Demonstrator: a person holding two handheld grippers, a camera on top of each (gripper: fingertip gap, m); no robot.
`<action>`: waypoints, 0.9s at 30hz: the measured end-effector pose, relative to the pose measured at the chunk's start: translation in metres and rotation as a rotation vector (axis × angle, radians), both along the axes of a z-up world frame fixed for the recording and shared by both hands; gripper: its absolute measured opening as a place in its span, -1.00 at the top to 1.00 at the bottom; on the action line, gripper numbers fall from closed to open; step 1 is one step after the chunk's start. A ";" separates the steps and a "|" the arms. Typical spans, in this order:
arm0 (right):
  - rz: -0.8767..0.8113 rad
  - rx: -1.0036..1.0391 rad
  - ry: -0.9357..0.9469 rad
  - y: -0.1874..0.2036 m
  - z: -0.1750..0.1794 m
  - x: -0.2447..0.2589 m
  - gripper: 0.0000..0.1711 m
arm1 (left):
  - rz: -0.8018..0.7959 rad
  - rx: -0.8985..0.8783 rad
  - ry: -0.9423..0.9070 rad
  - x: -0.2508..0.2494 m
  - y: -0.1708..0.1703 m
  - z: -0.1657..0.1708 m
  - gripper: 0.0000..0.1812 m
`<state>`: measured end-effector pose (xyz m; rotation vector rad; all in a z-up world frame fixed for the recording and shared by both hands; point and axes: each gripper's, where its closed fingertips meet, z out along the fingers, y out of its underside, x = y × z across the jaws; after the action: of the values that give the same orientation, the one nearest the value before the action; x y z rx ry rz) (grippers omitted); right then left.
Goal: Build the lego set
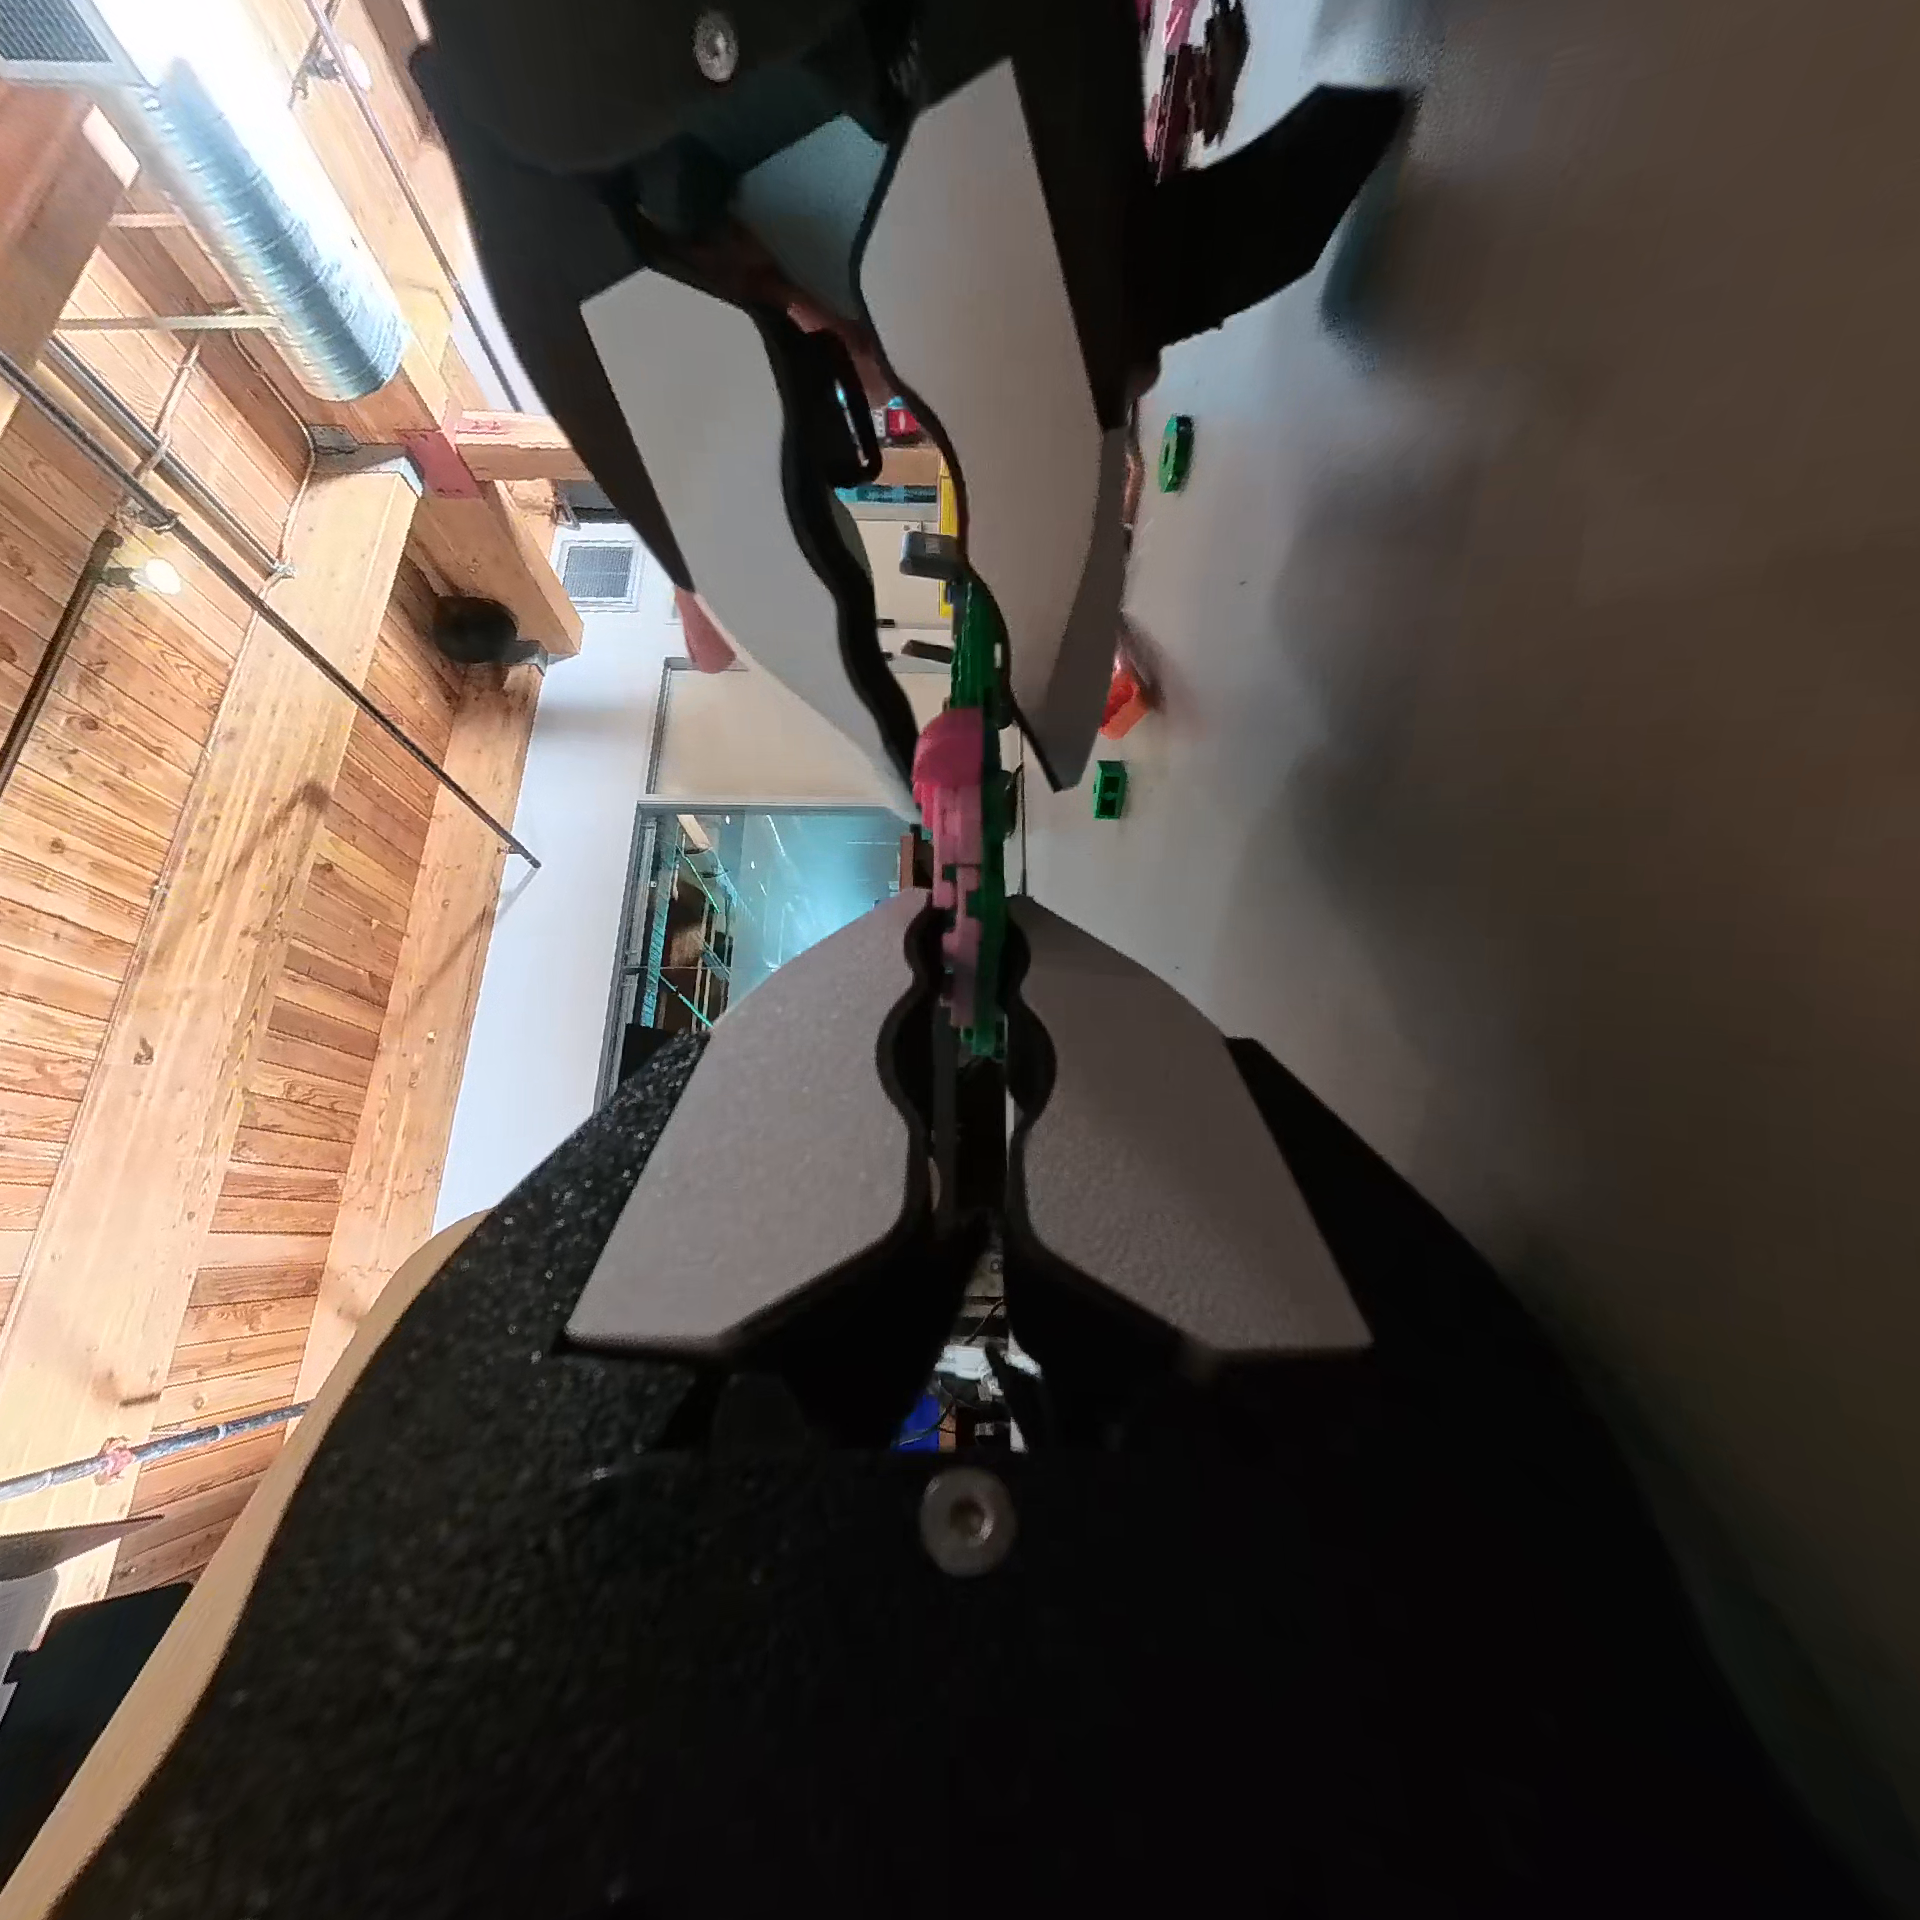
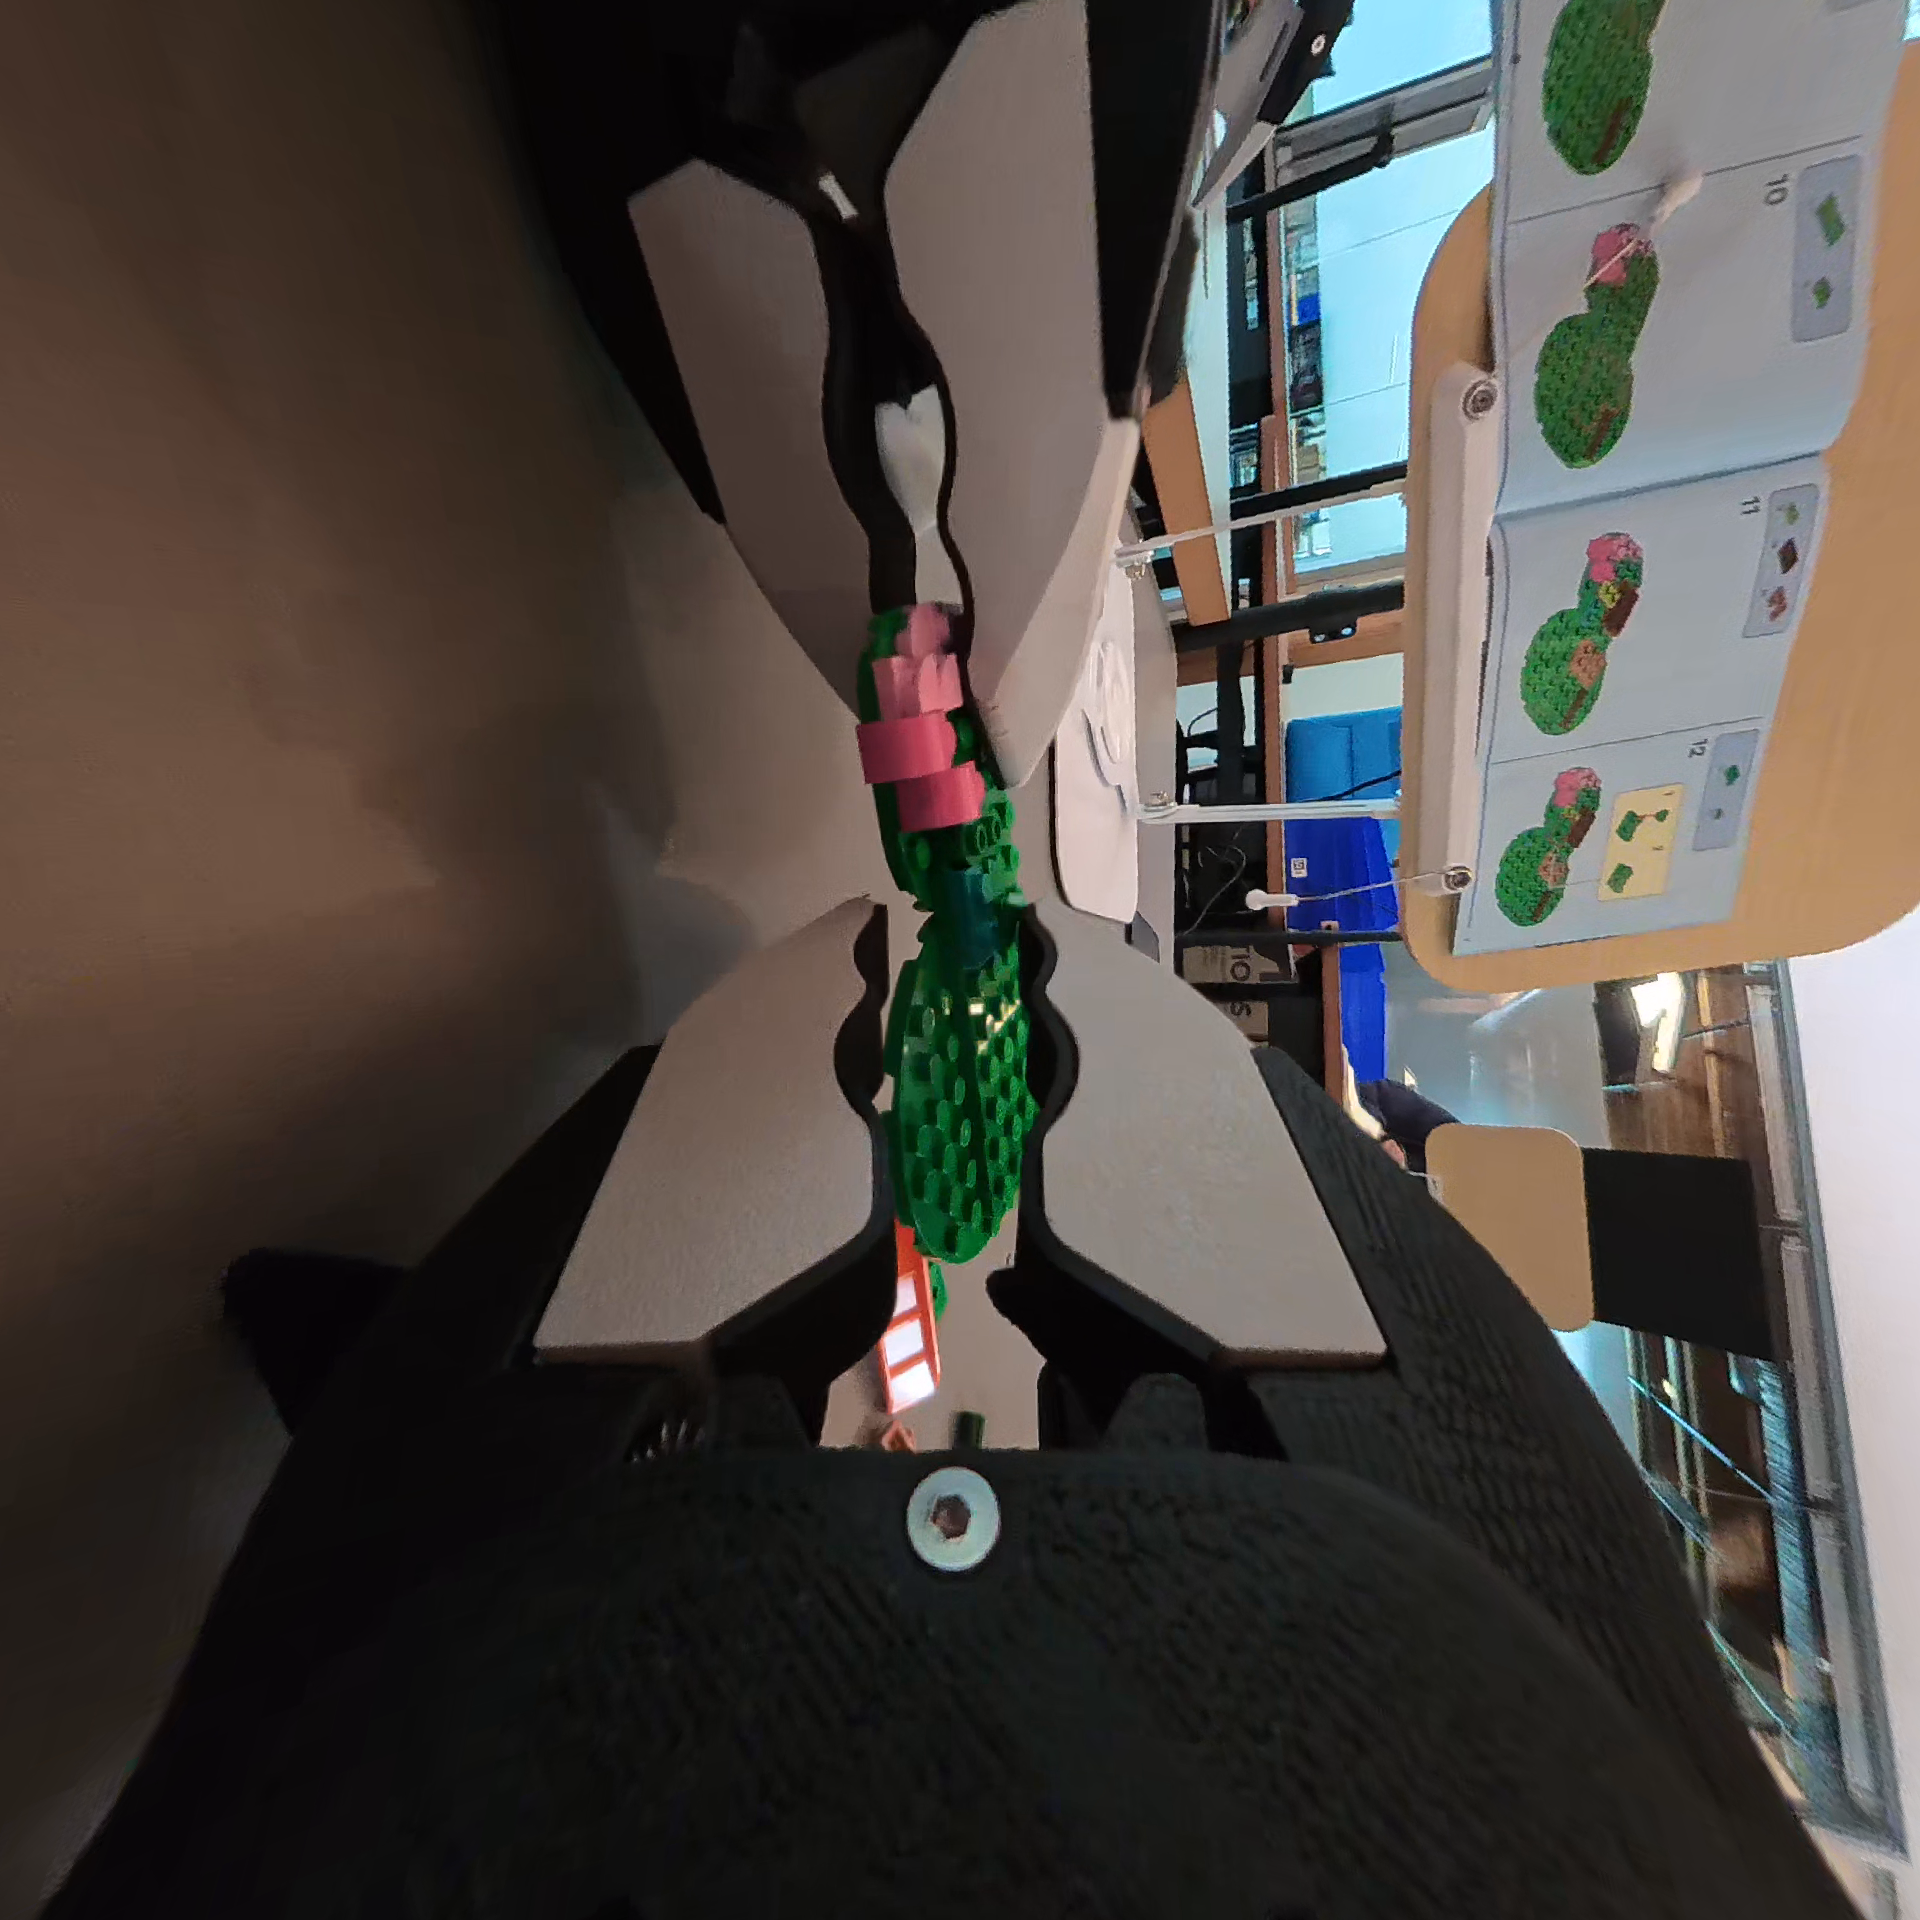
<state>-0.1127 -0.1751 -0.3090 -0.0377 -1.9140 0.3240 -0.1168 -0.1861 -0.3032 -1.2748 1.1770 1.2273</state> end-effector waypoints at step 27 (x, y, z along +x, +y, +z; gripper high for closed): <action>-0.062 0.208 0.195 0.005 0.007 -0.004 0.88 | 0.025 -0.020 -0.074 0.000 0.001 0.000 0.91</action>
<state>-0.1165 -0.1706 -0.3023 0.0705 -1.7397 0.0826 -0.1170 -0.1852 -0.3032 -1.3424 1.1250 1.1794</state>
